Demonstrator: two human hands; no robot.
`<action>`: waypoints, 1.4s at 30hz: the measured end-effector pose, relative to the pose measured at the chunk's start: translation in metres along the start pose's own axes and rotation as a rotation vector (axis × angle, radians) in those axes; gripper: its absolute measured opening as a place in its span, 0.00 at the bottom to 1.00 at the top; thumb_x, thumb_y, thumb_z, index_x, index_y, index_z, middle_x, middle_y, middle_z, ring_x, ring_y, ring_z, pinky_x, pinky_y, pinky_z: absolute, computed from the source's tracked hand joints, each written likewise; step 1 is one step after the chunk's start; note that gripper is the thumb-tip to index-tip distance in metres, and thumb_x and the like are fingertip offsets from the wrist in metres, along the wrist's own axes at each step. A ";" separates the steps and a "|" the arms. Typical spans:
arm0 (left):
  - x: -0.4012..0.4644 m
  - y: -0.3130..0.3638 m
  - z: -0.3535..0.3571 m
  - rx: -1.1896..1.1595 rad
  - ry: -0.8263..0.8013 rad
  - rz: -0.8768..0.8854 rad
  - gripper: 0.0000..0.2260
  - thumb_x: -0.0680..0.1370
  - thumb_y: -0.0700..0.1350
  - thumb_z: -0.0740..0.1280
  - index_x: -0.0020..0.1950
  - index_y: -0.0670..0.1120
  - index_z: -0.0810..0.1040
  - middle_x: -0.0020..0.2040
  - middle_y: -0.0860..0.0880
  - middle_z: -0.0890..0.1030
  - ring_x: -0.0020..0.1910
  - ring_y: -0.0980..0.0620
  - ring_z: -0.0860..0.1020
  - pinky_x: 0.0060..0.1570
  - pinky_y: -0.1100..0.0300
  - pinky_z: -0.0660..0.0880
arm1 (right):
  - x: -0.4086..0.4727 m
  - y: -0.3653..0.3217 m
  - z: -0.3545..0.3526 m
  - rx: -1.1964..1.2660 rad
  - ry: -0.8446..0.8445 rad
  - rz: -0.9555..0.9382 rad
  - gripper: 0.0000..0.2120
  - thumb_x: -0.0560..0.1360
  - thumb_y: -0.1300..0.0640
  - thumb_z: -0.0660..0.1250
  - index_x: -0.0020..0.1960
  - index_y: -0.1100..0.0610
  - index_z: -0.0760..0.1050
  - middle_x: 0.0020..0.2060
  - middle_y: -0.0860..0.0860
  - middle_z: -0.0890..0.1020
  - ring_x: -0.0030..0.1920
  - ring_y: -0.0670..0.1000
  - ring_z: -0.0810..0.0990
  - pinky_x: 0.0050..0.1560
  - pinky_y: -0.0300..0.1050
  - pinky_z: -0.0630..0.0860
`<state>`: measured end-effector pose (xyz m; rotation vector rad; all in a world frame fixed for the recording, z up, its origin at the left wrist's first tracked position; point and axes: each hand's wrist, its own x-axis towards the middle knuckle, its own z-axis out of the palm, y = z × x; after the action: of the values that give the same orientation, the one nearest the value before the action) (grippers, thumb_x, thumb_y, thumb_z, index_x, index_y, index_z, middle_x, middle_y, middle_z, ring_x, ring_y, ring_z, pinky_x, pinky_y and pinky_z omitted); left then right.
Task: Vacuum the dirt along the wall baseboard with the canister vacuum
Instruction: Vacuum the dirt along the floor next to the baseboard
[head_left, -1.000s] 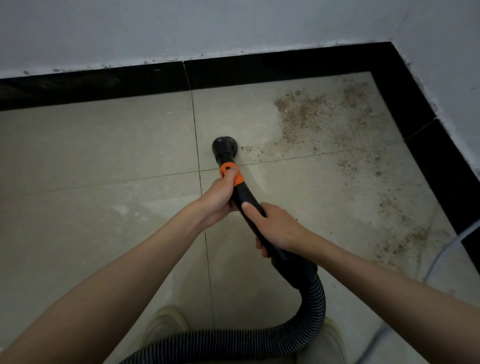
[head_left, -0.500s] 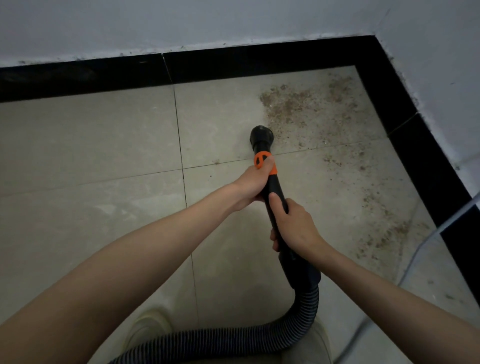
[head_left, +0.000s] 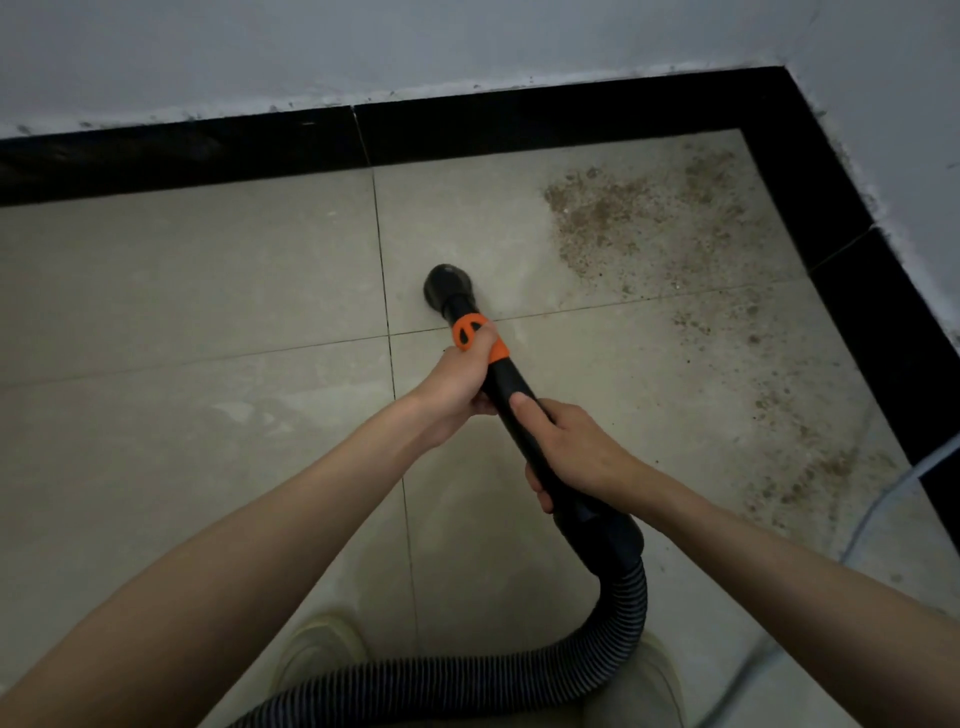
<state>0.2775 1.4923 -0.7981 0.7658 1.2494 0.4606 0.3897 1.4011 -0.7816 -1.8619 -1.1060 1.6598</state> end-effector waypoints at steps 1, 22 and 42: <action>-0.002 0.000 -0.007 -0.008 0.012 0.007 0.16 0.81 0.55 0.56 0.46 0.43 0.70 0.38 0.46 0.75 0.38 0.49 0.77 0.41 0.55 0.77 | 0.003 -0.004 0.003 -0.014 -0.024 -0.004 0.23 0.81 0.40 0.54 0.51 0.61 0.70 0.22 0.51 0.77 0.21 0.52 0.75 0.23 0.42 0.72; -0.030 -0.012 -0.003 -0.020 0.001 -0.023 0.15 0.82 0.54 0.55 0.45 0.43 0.70 0.37 0.47 0.73 0.36 0.51 0.75 0.34 0.58 0.76 | -0.028 -0.009 0.013 -0.030 -0.060 0.094 0.21 0.81 0.42 0.53 0.54 0.61 0.70 0.28 0.55 0.79 0.24 0.54 0.78 0.27 0.43 0.75; -0.042 -0.012 0.031 -0.030 -0.059 -0.085 0.15 0.81 0.55 0.58 0.43 0.44 0.70 0.36 0.46 0.74 0.36 0.50 0.75 0.40 0.56 0.75 | -0.057 -0.002 -0.004 0.017 0.039 0.098 0.19 0.82 0.43 0.52 0.52 0.59 0.69 0.20 0.51 0.75 0.19 0.52 0.74 0.22 0.41 0.71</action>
<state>0.2946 1.4475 -0.7749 0.6936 1.2120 0.3844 0.3943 1.3591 -0.7429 -1.9580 -0.9969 1.6724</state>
